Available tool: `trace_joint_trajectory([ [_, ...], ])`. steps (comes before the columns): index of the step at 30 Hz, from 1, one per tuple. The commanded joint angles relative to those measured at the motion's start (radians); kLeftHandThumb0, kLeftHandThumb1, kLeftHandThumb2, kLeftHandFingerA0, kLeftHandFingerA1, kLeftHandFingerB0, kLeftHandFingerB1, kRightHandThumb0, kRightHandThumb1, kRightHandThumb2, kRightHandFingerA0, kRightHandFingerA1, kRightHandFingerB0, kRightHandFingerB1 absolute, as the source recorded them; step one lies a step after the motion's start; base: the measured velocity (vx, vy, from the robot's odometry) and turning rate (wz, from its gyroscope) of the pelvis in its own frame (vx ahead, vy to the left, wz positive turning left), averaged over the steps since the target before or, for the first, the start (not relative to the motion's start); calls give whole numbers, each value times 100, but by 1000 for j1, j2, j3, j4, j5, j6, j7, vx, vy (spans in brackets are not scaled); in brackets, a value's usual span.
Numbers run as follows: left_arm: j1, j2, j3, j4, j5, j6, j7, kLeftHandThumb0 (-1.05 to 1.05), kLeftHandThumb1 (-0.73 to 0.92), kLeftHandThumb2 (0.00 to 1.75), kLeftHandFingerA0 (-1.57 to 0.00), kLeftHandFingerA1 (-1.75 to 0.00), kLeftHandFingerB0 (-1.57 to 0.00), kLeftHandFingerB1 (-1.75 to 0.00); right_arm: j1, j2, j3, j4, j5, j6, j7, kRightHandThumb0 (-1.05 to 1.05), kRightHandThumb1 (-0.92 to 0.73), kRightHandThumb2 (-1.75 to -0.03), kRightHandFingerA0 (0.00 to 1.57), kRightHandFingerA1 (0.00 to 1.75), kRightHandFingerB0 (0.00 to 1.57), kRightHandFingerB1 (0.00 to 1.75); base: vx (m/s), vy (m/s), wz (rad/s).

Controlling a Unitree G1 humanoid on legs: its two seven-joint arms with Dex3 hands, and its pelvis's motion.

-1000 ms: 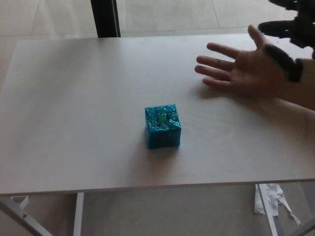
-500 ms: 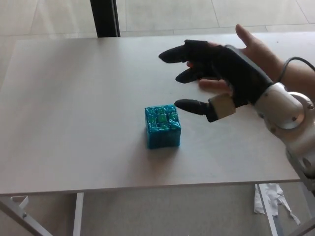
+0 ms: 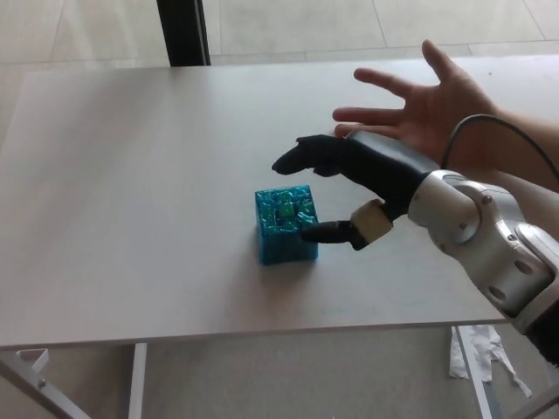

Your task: The robot uses its right hand to pick up a cube kept in the middle of the desk infront of it and hands it to a person

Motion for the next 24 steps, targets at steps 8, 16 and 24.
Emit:
trace_joint_trajectory([
  [8, 8, 5, -25, 7, 6, -46, -8, -105, 48, 82, -39, -151, -11, -137, -88, 58, 61, 95, -243, -14, -122, -83, -50, -87, 0, 18, 23, 47, 0, 0, 0],
  [16, -5, 2, -33, 12, 3, -45, -12, -105, 46, 84, -50, -154, -12, -138, -92, 108, 93, 81, -309, 43, -44, -84, -51, -92, 0, 23, 2, 36, 0, 0, 0],
  [24, -14, 1, -59, 2, 15, -51, -14, -105, 46, 87, -53, -151, -11, -150, -111, 118, 161, 86, -384, 162, 135, -87, -52, -92, 2, 17, 8, 20, 0, 0, 0],
])
